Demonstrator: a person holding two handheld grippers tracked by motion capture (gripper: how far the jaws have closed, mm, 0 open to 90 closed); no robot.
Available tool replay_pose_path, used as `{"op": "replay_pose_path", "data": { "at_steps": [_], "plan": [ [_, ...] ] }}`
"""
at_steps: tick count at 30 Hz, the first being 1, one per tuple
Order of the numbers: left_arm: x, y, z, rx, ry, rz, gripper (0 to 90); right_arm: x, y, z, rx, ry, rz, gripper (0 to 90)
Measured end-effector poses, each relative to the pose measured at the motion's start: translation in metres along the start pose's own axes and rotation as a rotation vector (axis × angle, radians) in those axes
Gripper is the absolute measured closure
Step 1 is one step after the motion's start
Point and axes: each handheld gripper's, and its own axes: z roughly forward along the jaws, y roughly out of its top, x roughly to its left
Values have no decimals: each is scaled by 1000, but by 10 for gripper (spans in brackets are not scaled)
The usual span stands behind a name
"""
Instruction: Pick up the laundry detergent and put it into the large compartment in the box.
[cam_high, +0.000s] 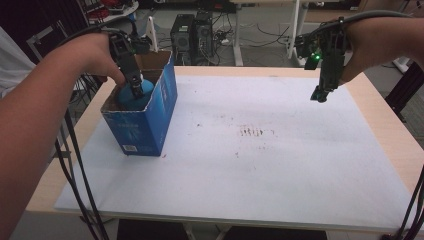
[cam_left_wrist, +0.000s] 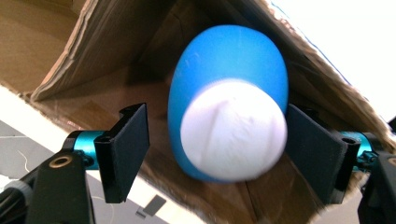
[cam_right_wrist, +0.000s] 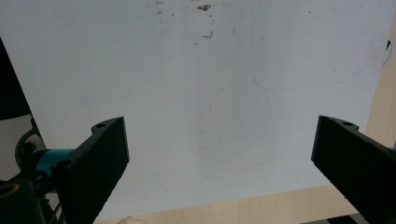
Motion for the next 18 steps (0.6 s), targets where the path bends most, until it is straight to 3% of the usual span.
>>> {"op": "replay_pose_path", "data": {
  "at_steps": [10,18],
  "plan": [
    [-3,-3,-25,-8,16,54,139,-1,-1,-3,-6,1,-7,31],
    [-14,1,-47,-23,27,99,102,-2,-3,-5,-14,1,-7,31]
  ]
}}
